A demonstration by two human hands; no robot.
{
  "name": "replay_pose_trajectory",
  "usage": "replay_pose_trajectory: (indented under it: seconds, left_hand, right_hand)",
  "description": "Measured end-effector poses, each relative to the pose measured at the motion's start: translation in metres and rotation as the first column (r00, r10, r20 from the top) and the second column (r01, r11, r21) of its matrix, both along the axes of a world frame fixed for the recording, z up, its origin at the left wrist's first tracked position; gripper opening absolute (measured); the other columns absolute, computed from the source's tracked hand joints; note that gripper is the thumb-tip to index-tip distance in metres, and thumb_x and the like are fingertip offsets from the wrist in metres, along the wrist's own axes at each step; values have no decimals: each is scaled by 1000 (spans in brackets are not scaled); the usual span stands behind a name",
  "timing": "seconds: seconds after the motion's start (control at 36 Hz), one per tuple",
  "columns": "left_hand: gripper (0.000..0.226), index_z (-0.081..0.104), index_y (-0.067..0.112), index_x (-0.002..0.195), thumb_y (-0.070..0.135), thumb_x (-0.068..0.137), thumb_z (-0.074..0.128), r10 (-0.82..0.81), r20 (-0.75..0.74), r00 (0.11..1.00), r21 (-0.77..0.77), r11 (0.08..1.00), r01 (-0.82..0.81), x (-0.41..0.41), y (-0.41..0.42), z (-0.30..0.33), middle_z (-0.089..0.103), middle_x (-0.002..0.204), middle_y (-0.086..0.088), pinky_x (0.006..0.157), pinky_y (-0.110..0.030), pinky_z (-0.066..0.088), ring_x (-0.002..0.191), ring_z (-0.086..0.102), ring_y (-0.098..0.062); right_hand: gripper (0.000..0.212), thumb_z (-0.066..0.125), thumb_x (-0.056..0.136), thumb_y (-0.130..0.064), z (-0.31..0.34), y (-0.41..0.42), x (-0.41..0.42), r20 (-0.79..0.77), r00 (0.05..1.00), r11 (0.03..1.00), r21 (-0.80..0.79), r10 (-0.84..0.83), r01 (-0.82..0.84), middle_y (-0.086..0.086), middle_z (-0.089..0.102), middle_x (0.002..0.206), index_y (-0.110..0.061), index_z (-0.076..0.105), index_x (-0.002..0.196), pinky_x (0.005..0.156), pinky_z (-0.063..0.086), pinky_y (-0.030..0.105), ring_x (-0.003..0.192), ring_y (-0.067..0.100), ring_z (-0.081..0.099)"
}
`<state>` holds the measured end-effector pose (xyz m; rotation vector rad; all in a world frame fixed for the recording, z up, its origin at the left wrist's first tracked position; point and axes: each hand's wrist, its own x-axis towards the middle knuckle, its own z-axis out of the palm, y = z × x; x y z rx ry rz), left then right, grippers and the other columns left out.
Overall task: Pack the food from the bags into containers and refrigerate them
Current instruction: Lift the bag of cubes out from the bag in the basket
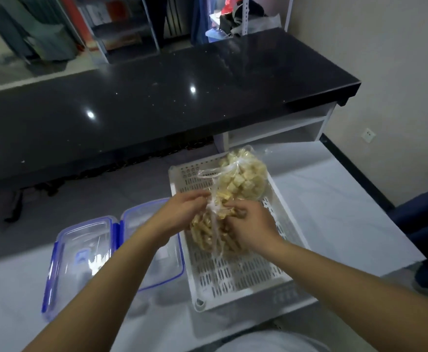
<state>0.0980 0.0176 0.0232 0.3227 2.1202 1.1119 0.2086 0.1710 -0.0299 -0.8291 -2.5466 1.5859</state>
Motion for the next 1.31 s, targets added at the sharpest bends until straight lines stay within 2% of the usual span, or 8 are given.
replay_pose_trajectory:
  seconds: [0.22, 0.33, 0.5, 0.78, 0.94, 1.11, 1.17, 1.31]
  left_hand:
    - [45, 68, 53, 117, 42, 74, 65, -53, 108, 993, 91, 995, 43, 77, -13, 4, 67, 123, 22, 96, -34, 57, 104, 69, -2]
    - [49, 55, 52, 134, 36, 90, 69, -216, -120, 969, -39, 976, 213, 100, -17, -3, 51, 140, 27, 102, -28, 48, 119, 53, 6]
    - [56, 52, 43, 142, 40, 90, 72, -222, -394, 892, -85, 975, 205, 98, -19, -5, 43, 152, 19, 117, -28, 33, 139, 37, 1]
    - [52, 57, 31, 140, 36, 89, 69, -477, -540, 693, -258, 878, 403, 78, 14, -24, 55, 140, 7, 100, -30, 41, 127, 46, -13]
    - [27, 69, 35, 120, 38, 93, 65, -423, -626, 655, -233, 903, 360, 72, 4, -37, 59, 130, 17, 80, -24, 41, 120, 49, -6]
    - [15, 73, 27, 104, 26, 89, 71, -309, -615, 726, -92, 942, 323, 73, -3, -39, 65, 114, 11, 89, -35, 51, 107, 59, -12]
    - [12, 65, 29, 97, 23, 88, 70, -259, -599, 758, -18, 950, 311, 73, -6, -37, 64, 107, 11, 87, -37, 52, 101, 60, -12]
    - [19, 62, 28, 83, 14, 85, 75, -128, -582, 803, 125, 962, 245, 66, -17, -32, 65, 113, 17, 93, -9, 40, 111, 58, 3]
  right_hand:
    - [32, 71, 91, -26, 19, 47, 63, 169, 937, 946, 57, 307, -320, -12, 66, 127, -40, 70, 119, 96, 52, 33, 110, 10, 62]
    - [39, 71, 92, -29, 27, 59, 80, 194, 910, 903, 161, 366, -398, -21, 57, 133, -36, 63, 129, 102, 43, 25, 119, 5, 55]
    - [51, 74, 86, -42, 45, 55, 79, 83, 922, 897, 217, 377, -386, -27, 49, 136, -41, 58, 134, 101, 37, 19, 123, -4, 46]
    - [29, 67, 89, -30, 29, 29, 65, 101, 901, 801, 424, 422, -423, -15, 66, 115, -32, 69, 119, 82, 48, 25, 102, 10, 60]
    - [16, 75, 86, -27, 19, 28, 78, 29, 939, 836, 446, 343, -319, -10, 69, 115, -23, 78, 101, 83, 43, 21, 104, 12, 61]
    - [5, 74, 85, -24, 24, 26, 83, 5, 930, 861, 376, 367, -342, -12, 64, 117, -23, 71, 89, 81, 43, 13, 104, 6, 58]
    - [14, 74, 85, -19, 30, 31, 83, -9, 927, 886, 295, 376, -356, -10, 62, 113, -25, 61, 82, 83, 48, 20, 103, 9, 59]
    - [20, 73, 81, -6, 47, 51, 83, -17, 940, 937, 90, 341, -338, -18, 63, 108, -20, 60, 74, 93, 49, 23, 108, 0, 59]
